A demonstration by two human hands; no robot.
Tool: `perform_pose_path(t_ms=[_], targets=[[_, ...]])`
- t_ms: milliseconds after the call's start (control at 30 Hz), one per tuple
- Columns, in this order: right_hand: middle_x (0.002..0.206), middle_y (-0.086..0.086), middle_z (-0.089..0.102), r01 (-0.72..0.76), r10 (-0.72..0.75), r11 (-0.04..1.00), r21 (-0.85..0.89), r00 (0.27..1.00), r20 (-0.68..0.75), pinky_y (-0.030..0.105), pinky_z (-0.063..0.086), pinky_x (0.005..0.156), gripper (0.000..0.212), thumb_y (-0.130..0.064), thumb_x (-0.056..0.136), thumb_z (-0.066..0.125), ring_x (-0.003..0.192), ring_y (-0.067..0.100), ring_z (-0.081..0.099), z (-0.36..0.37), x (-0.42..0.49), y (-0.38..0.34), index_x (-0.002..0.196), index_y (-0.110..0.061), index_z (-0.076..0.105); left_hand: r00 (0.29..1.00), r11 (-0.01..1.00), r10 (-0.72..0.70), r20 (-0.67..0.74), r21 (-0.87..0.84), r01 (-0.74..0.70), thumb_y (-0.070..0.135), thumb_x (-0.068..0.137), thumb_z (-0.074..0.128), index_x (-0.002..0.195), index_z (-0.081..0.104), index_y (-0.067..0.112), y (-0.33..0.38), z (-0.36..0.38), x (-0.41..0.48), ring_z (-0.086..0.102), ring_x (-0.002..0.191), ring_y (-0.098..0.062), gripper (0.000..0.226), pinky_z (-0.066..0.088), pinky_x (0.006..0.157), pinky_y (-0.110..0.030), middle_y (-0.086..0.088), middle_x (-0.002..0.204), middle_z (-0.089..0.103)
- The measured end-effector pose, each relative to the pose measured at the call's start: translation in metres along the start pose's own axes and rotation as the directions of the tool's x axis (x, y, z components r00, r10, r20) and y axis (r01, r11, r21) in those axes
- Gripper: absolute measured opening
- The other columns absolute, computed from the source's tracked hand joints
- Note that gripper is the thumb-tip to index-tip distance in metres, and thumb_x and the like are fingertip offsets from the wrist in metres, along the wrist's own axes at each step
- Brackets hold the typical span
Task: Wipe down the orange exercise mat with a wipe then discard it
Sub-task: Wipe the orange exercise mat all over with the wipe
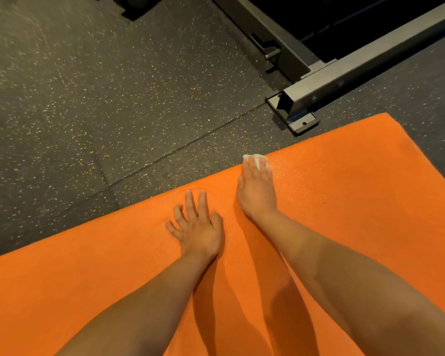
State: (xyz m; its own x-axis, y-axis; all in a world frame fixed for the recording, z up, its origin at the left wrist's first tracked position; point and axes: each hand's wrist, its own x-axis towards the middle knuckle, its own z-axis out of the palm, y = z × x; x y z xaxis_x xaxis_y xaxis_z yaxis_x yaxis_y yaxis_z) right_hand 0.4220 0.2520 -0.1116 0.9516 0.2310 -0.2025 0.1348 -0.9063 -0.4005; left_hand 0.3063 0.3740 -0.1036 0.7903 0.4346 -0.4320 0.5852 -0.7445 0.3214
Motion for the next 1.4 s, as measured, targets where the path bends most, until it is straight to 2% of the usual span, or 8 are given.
perform_pose_path(t_ms=[167, 333, 500, 633, 867, 1067, 1267, 1400], targets=[[0.169, 0.002, 0.016, 0.201, -0.203, 0.979, 0.032, 0.977, 0.071, 0.039, -0.002, 0.126, 0.057, -0.025, 0.107, 0.035, 0.156, 0.029, -0.001, 0.010, -0.017, -0.025, 0.161, -0.013, 0.020, 0.999, 0.999, 0.043, -0.004, -0.030, -0.043, 0.048, 0.103, 0.026, 0.157, -0.002, 0.044, -0.006, -0.001, 0.003, -0.017, 0.148, -0.026, 0.061, -0.016, 0.115, -0.059, 0.015, 0.163, -0.025], [0.169, -0.002, 0.014, 0.332, -0.337, 0.941, 0.062, 0.933, 0.123, 0.034, -0.005, 0.124, 0.059, -0.021, 0.106, 0.038, 0.157, 0.023, -0.003, 0.015, -0.047, -0.028, 0.162, -0.018, 0.019, 0.995, 0.992, 0.082, -0.049, -0.092, -0.086, 0.041, 0.101, 0.040, 0.157, 0.010, 0.043, -0.014, -0.001, 0.002, -0.010, 0.148, -0.022, 0.063, -0.014, 0.116, -0.057, 0.015, 0.166, -0.015], [0.170, -0.003, 0.012, 0.350, -0.350, 0.936, 0.033, 0.919, 0.180, 0.036, 0.003, 0.125, 0.058, -0.025, 0.107, 0.036, 0.157, 0.018, -0.001, 0.015, -0.085, -0.026, 0.162, -0.019, 0.018, 0.983, 0.986, 0.121, -0.138, -0.095, -0.135, 0.036, 0.103, 0.040, 0.158, 0.017, 0.036, -0.020, 0.005, -0.019, -0.007, 0.152, -0.019, 0.060, -0.012, 0.120, -0.051, 0.010, 0.168, -0.003], [0.168, 0.001, 0.018, 0.381, -0.378, 0.924, 0.023, 0.903, 0.204, 0.033, 0.004, 0.124, 0.057, -0.023, 0.106, 0.038, 0.157, 0.020, 0.006, 0.015, -0.119, -0.018, 0.161, -0.017, 0.024, 0.964, 0.979, 0.157, -0.216, -0.091, -0.180, 0.027, 0.105, 0.040, 0.157, 0.028, 0.030, -0.031, 0.029, -0.058, 0.000, 0.155, -0.022, 0.053, 0.000, 0.123, -0.048, 0.003, 0.168, 0.009], [0.166, -0.004, 0.025, 0.372, -0.368, 0.928, 0.038, 0.890, 0.268, 0.036, 0.008, 0.124, 0.053, -0.026, 0.107, 0.037, 0.156, 0.018, 0.011, 0.015, -0.211, 0.001, 0.160, -0.022, 0.029, 0.966, 0.959, 0.173, -0.190, -0.193, -0.210, 0.028, 0.100, 0.031, 0.154, 0.036, 0.021, -0.051, 0.065, -0.147, 0.008, 0.154, -0.026, 0.054, 0.006, 0.122, -0.045, -0.002, 0.166, 0.020], [0.166, -0.005, 0.027, 0.340, -0.323, 0.940, 0.005, 0.888, 0.327, 0.035, 0.012, 0.122, 0.057, -0.028, 0.104, 0.041, 0.155, 0.017, 0.013, 0.017, -0.285, 0.022, 0.159, -0.025, 0.029, 0.983, 0.973, 0.176, -0.047, -0.146, -0.181, 0.026, 0.107, 0.035, 0.158, 0.023, 0.027, -0.069, 0.078, -0.219, -0.003, 0.155, -0.024, 0.053, 0.002, 0.123, -0.042, 0.000, 0.168, 0.005], [0.168, -0.001, 0.021, 0.323, -0.270, 0.946, -0.041, 0.849, 0.454, 0.038, 0.020, 0.123, 0.061, -0.029, 0.103, 0.044, 0.156, 0.020, 0.011, 0.010, -0.365, 0.032, 0.161, -0.021, 0.024, 0.977, 0.989, 0.146, 0.154, 0.011, -0.150, 0.030, 0.103, 0.040, 0.160, 0.013, 0.026, -0.092, 0.076, -0.300, -0.004, 0.155, -0.027, 0.064, 0.002, 0.125, -0.040, -0.006, 0.168, -0.003], [0.168, 0.001, 0.020, 0.298, -0.243, 0.954, -0.030, 0.830, 0.502, 0.039, 0.020, 0.124, 0.061, -0.027, 0.104, 0.043, 0.156, 0.022, 0.010, 0.009, -0.419, 0.041, 0.161, -0.019, 0.023, 0.966, 0.987, 0.139, 0.218, 0.054, -0.154, 0.032, 0.102, 0.044, 0.160, 0.012, 0.026, -0.100, 0.079, -0.350, -0.002, 0.154, -0.029, 0.066, 0.003, 0.125, -0.041, -0.007, 0.168, -0.002]])
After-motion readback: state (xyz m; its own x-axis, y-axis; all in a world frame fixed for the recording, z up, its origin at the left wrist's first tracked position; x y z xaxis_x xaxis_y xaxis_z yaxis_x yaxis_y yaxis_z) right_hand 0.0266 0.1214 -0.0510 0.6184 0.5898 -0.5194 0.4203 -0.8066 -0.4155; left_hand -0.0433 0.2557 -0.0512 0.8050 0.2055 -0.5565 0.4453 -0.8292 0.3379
